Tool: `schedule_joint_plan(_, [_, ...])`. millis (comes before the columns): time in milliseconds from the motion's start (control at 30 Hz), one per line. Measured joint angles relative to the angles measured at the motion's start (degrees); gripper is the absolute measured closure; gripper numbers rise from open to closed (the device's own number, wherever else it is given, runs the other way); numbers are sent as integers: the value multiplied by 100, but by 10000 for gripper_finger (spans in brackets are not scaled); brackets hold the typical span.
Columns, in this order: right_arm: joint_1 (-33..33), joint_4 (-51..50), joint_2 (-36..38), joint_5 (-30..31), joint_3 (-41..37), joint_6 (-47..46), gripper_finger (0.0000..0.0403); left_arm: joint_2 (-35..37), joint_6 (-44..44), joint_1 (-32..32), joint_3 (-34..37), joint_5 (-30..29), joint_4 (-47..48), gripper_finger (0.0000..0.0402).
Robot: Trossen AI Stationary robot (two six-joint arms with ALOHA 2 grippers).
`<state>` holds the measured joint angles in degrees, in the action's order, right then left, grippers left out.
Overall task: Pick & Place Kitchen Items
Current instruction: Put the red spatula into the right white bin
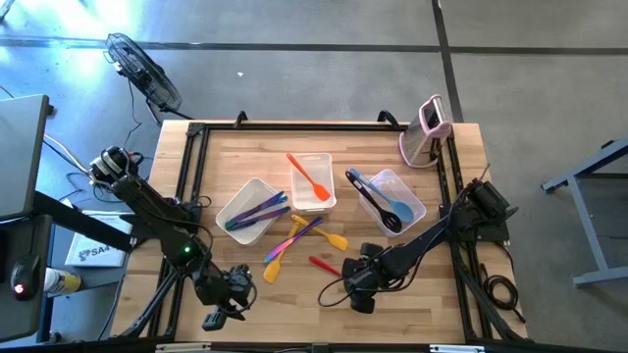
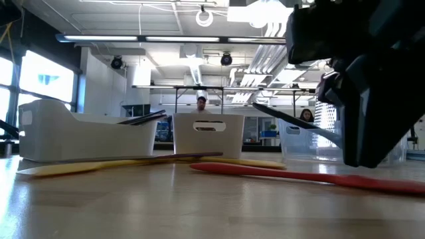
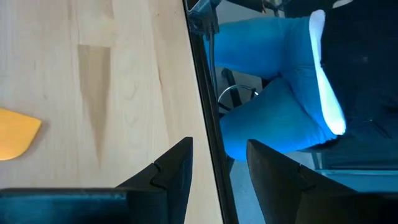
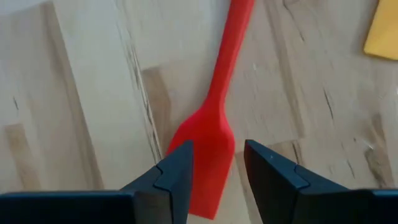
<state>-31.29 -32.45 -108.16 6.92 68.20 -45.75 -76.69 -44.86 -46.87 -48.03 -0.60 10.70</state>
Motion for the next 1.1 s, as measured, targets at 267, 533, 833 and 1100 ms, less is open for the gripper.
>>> schedule_joint_plan(267, [-11,61,-12,-98,0,-647,268,0,-44,-2,0,7,-9,254])
schedule_joint_plan(533, [22,257,-273,-93,15,-873,268,0,-42,-2,0,16,24,254])
schedule_joint_plan(833, [22,282,-282,-163,13,-1125,268,0,151,-2,0,17,22,254])
schedule_joint_plan(1100, [-80,421,-353,-258,3,-1105,268,0,151,-2,0,15,20,254])
